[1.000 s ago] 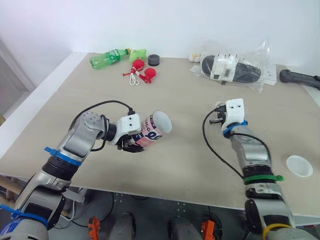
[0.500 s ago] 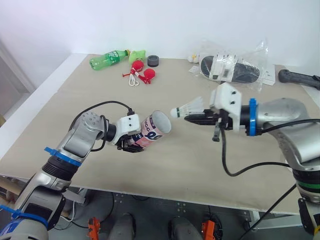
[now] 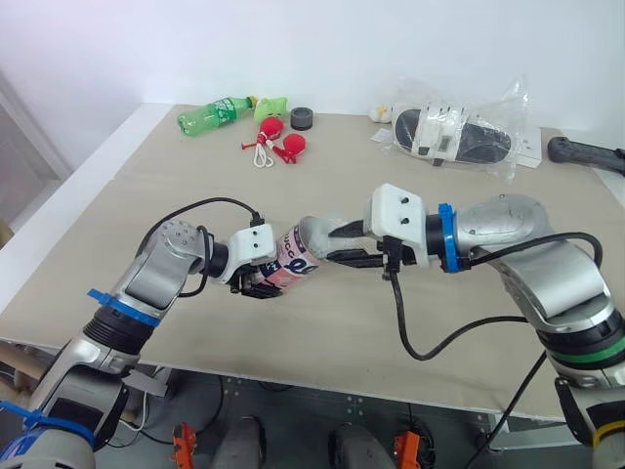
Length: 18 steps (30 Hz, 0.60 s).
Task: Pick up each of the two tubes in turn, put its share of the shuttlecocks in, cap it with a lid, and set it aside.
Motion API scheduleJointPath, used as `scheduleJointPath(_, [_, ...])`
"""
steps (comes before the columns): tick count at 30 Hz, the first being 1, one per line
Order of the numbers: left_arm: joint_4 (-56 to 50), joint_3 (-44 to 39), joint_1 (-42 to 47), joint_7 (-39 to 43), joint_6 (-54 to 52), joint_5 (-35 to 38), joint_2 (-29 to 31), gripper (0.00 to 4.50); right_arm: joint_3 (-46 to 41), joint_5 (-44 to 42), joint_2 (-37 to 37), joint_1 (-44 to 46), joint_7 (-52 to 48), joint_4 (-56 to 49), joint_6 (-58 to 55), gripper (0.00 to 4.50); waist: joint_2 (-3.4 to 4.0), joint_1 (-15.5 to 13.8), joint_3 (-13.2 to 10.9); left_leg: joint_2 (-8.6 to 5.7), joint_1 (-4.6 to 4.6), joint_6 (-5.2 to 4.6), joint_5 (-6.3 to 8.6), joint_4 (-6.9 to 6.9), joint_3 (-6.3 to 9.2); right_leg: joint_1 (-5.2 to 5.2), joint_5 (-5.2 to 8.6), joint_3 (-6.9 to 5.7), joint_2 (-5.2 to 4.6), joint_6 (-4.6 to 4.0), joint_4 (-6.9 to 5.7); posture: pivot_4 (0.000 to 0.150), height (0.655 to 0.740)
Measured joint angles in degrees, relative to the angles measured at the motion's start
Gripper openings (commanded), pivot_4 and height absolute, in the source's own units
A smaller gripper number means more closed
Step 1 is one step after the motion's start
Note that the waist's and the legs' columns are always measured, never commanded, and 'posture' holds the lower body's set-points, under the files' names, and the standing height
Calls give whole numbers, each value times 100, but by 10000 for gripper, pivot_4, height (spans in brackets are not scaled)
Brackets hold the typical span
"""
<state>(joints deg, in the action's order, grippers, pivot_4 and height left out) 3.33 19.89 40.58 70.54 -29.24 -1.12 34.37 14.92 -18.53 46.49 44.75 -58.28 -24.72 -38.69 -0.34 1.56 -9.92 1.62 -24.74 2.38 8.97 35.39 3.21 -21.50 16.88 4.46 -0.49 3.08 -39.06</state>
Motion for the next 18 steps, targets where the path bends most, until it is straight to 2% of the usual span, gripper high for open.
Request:
scheduleJointPath(2, [6, -5, 0, -2, -10, 6, 0, 29684, -2, -61, -2, 18, -44, -103, -51, 43979, 0, -2, 0, 1, 0, 0, 0, 0, 2, 0, 1, -2, 1, -1, 0, 1500, 7400])
scheduleJointPath(7, [8, -5, 1, -12, -9, 9, -16, 29684, -272, -446, 25, 99, -183, -138, -296, 44598, -1, -12, 0, 0, -2, 0, 0, 0, 1, -1, 0, -1, -1, -1, 0, 1500, 7400])
scheduleJointPath(8, [8, -5, 1, -11, -9, 10, -16, 29684, -396, -545, 50, 153, -211, -133, -346, 38172, -1, -13, 0, 0, -2, 0, 0, 0, 1, 0, 0, -1, -1, -1, 0, 1500, 7400])
scheduleJointPath(9, [10, -5, 0, -10, -8, 10, -15, 29684, -508, -621, 74, 230, -236, -121, -380, 35906, -1, -13, 0, 0, -1, 0, 0, 0, 1, 0, 0, -1, -1, -1, 0, 1500, 7400])
scheduleJointPath(11, [28, -5, 1, -9, -1, 9, -16, 29684, -631, -672, 74, 389, -267, -52, -383, 25980, -1, -13, 0, 1, 2, 0, 0, -1, 2, 1, 0, -3, 0, -3, 0, 1500, 7400])
scheduleJointPath(15, [66, -2, 20, -7, 3, 0, -30, 29684, -149, -382, 26, 800, -490, 488, -186, 5344, 0, -10, 0, 2, 6, 0, 0, -1, -2, 1, -2, -1, 0, -5, 0, 1500, 7400])
scheduleJointPath(16, [70, 0, 25, -6, 2, -1, -36, 29684, 1, -283, -8, 898, -561, 605, -125, 1368, 0, -11, 0, 2, 5, 0, 0, 0, -2, 1, -2, -1, 0, -5, 0, 1500, 7400])
scheduleJointPath(18, [75, 3, 36, 11, 1, 1, -41, 29684, 420, 24, -150, 1167, -758, 884, 103, 245, 0, -14, 0, 1, 4, 0, 0, 0, -2, 0, 0, -1, -1, -4, 0, 1500, 7400])
